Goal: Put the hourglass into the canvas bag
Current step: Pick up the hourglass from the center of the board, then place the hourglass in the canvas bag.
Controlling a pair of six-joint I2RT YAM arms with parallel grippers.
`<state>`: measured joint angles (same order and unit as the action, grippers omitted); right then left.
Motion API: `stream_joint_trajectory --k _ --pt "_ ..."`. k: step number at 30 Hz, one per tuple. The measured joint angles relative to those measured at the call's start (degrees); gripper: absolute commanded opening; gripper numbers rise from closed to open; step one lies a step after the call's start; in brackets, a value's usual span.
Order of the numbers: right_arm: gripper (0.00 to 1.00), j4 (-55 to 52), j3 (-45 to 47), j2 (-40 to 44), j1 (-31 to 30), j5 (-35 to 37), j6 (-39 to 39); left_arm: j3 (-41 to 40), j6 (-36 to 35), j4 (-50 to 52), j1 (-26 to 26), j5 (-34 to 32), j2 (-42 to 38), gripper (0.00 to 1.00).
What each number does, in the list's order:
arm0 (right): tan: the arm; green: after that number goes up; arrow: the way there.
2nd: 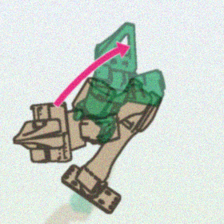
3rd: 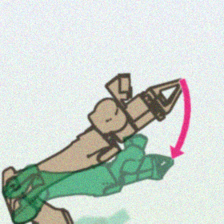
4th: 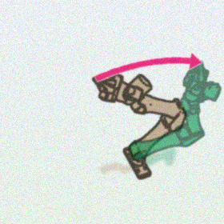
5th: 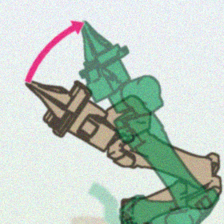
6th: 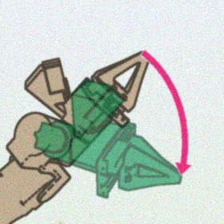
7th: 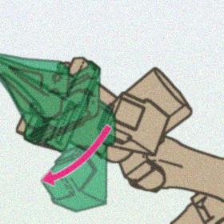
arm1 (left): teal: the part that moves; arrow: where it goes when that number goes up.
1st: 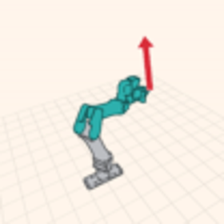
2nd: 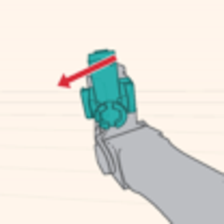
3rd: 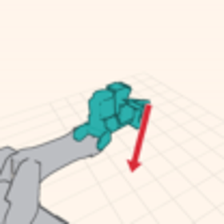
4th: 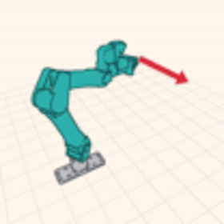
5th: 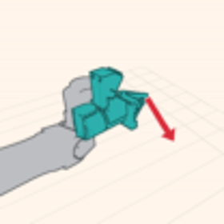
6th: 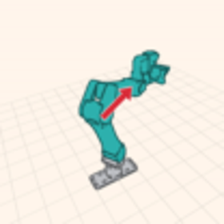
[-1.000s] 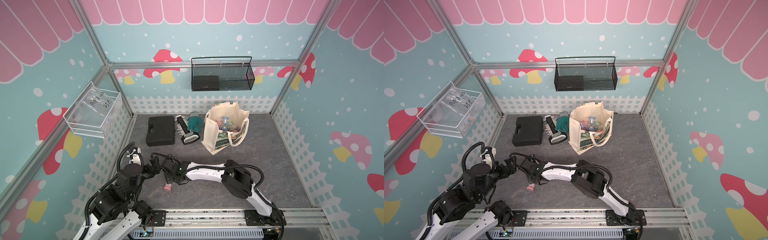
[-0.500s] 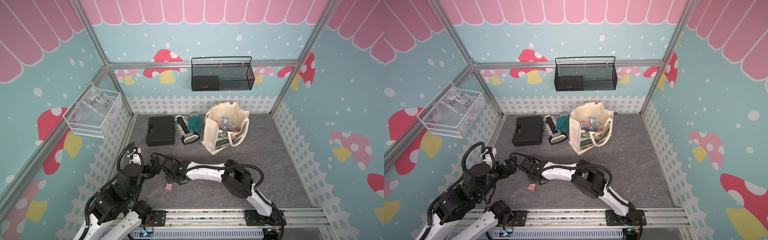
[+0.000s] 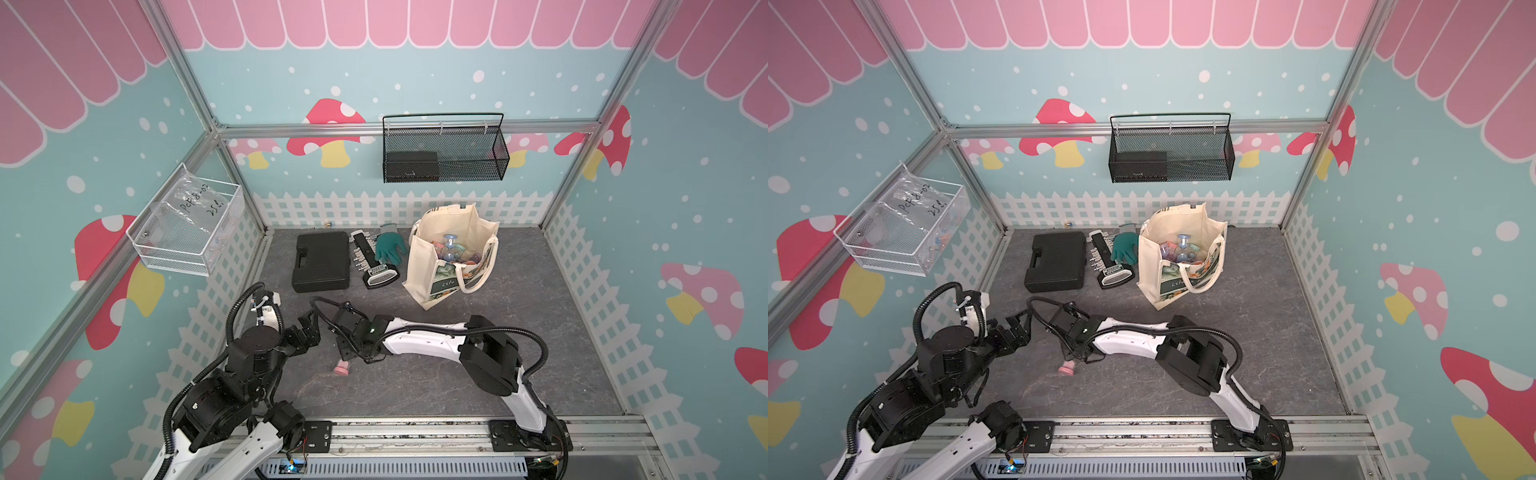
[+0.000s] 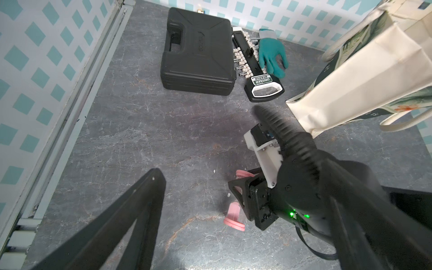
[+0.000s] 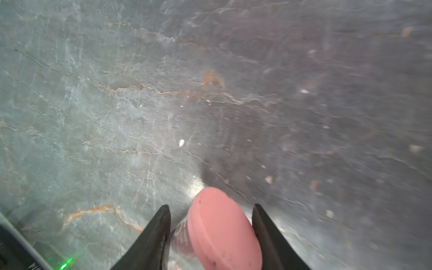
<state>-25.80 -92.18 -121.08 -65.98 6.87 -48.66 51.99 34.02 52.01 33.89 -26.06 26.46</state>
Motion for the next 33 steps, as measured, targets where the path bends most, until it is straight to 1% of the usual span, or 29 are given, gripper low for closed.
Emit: stream_joint_trajectory --k 7,11,19,25,30,33 --pt "0.47 1.4 5.3 8.2 4.2 -0.2 0.7 3.3 -1.5 -0.2 0.0 0.9 0.6 1.00" --pt "0.46 1.9 7.9 14.8 7.2 0.3 1.7 5.0 -2.2 -1.4 0.0 1.8 1.7 0.99" --pt "0.45 2.2 8.1 27.1 14.8 2.2 6.6 5.2 -3.7 -5.9 0.0 5.8 7.1 0.99" --pt "0.44 1.4 5.4 31.1 20.4 2.9 10.5 5.2 -4.4 -10.7 0.0 10.6 12.1 0.99" --pt "0.44 0.4 1.7 32.6 26.5 2.8 13.0 5.2 -4.5 -15.7 0.0 15.0 15.2 0.99" --pt "0.44 0.2 1.0 33.7 30.6 2.8 14.0 5.2 -4.7 -18.2 0.0 16.9 16.8 0.99"
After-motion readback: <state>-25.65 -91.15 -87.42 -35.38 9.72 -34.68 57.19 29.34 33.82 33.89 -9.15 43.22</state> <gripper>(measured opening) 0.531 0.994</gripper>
